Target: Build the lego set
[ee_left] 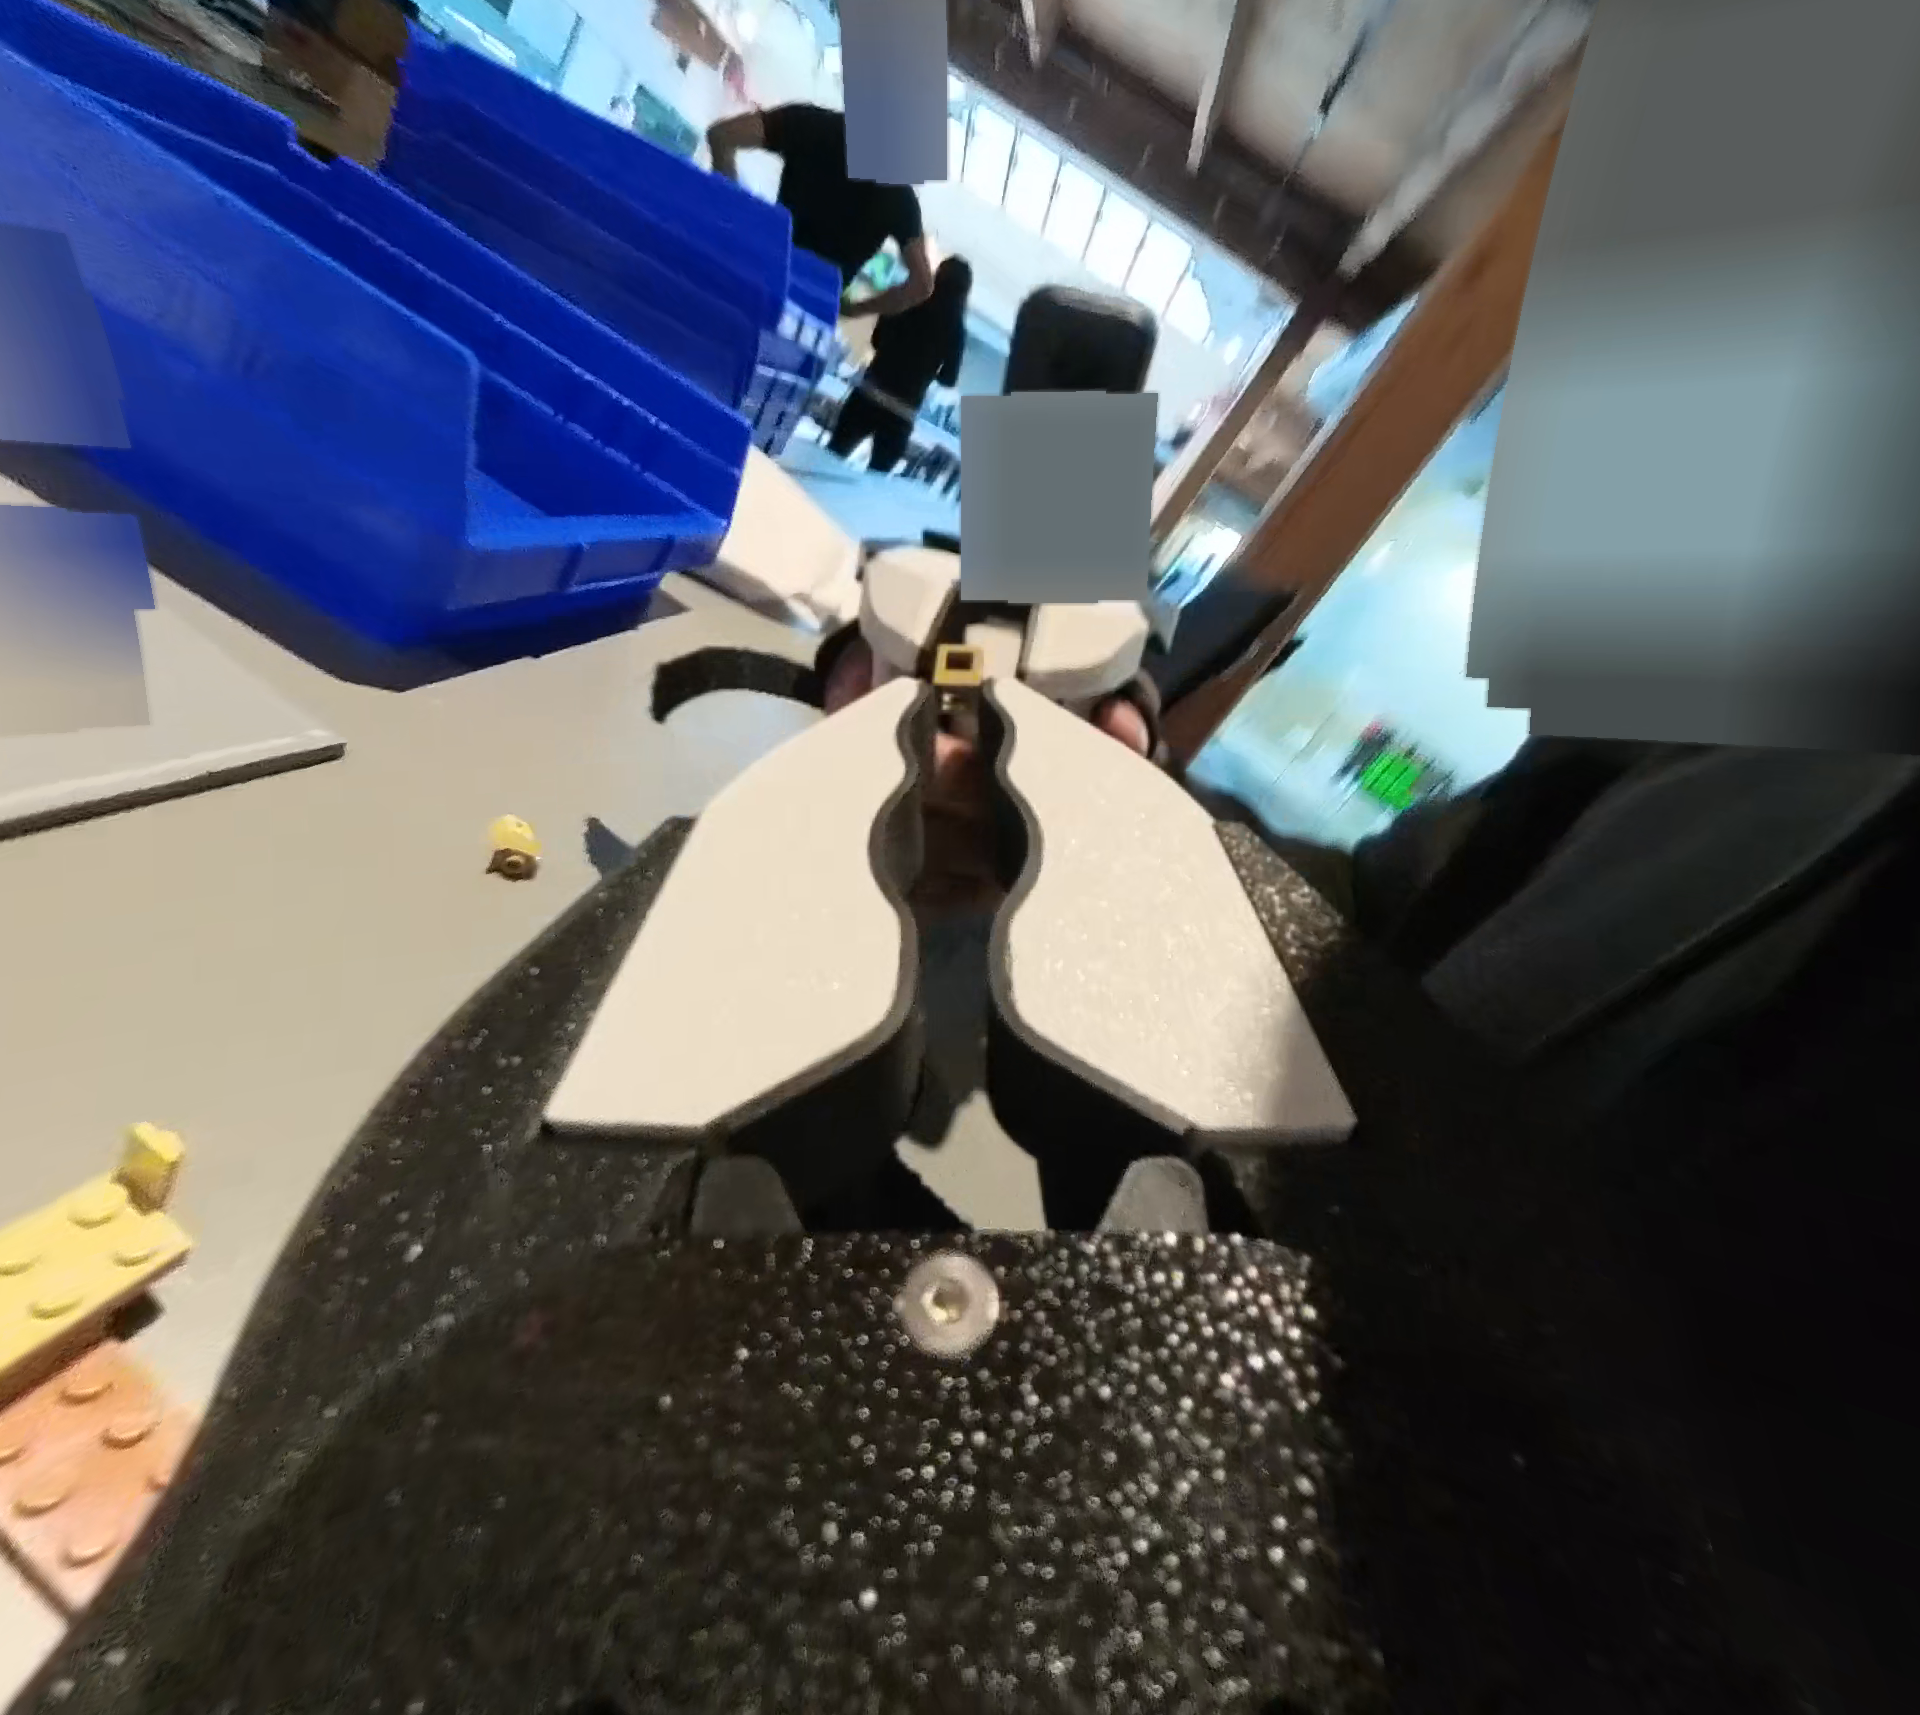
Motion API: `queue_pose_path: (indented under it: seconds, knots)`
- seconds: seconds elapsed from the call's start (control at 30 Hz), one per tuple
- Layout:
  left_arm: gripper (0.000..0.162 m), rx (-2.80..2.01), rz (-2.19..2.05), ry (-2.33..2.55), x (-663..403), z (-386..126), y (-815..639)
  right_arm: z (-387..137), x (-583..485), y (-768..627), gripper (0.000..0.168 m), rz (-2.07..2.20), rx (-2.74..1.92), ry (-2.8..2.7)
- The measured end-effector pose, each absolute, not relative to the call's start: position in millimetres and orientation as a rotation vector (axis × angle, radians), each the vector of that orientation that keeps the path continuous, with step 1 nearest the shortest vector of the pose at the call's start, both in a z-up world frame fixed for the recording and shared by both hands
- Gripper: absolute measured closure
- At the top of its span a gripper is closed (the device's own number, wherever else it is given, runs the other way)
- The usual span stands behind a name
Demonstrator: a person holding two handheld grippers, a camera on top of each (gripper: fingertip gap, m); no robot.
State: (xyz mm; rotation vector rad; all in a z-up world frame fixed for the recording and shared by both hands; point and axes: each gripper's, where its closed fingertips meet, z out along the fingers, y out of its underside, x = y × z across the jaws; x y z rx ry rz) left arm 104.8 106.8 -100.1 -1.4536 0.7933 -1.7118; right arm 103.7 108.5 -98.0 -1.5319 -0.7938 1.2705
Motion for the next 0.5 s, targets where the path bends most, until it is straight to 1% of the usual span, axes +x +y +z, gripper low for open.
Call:
queue_pose_path:
  seconds: [0.17,0.43,0.5]
  knots:
    - [0.155,-1.455,-1.694,0.828,106,-102,102,-102,98,106,0.16,1.271,-1.548,-0.848]
    - [0.154,-1.506,-1.695,0.867,105,-106,101,-105,99,105,0.16,1.254,-1.553,-0.863]
    - [0.141,-1.564,-1.614,0.873,103,-112,108,-112,108,111,0.161,1.132,-1.609,-0.903]
